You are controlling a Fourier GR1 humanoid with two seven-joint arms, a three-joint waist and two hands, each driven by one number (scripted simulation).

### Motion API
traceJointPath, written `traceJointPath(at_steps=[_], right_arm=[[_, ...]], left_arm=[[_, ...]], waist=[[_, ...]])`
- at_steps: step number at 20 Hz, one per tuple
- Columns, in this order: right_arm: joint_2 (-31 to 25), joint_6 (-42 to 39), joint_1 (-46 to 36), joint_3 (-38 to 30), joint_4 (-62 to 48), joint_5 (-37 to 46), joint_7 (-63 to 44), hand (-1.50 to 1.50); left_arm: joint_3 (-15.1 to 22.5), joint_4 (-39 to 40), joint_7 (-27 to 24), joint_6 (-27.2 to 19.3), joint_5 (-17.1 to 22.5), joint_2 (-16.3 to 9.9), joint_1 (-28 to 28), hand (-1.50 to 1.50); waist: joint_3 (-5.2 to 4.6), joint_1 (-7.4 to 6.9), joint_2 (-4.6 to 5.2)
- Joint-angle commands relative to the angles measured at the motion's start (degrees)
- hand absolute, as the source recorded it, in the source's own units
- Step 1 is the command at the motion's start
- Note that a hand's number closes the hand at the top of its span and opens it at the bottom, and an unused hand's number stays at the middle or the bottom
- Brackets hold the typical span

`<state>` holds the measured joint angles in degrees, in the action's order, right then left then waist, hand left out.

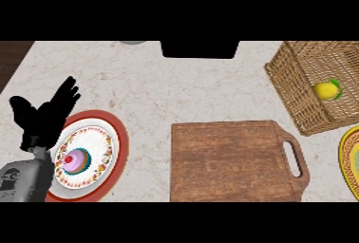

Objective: Pick the lemon from the cutting board and place it in the basket

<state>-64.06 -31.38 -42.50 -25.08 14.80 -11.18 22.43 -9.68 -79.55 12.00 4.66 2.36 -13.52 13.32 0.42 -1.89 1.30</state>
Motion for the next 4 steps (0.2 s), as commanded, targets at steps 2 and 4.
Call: traceJointPath(at_steps=[2,4], right_arm=[[-4.87,-9.17,3.91,-0.1,-2.73,0.63,3.18,-1.5],[-4.57,-9.19,4.94,0.63,-2.63,1.75,5.33,-1.5]], left_arm=[[0.42,-0.44,0.61,-0.68,-0.44,0.46,0.38,0.0],[0.21,-1.29,2.4,0.5,0.68,-0.41,1.97,0.0]], waist=[[0.34,-0.09,0.38],[0.4,-0.65,0.32]])
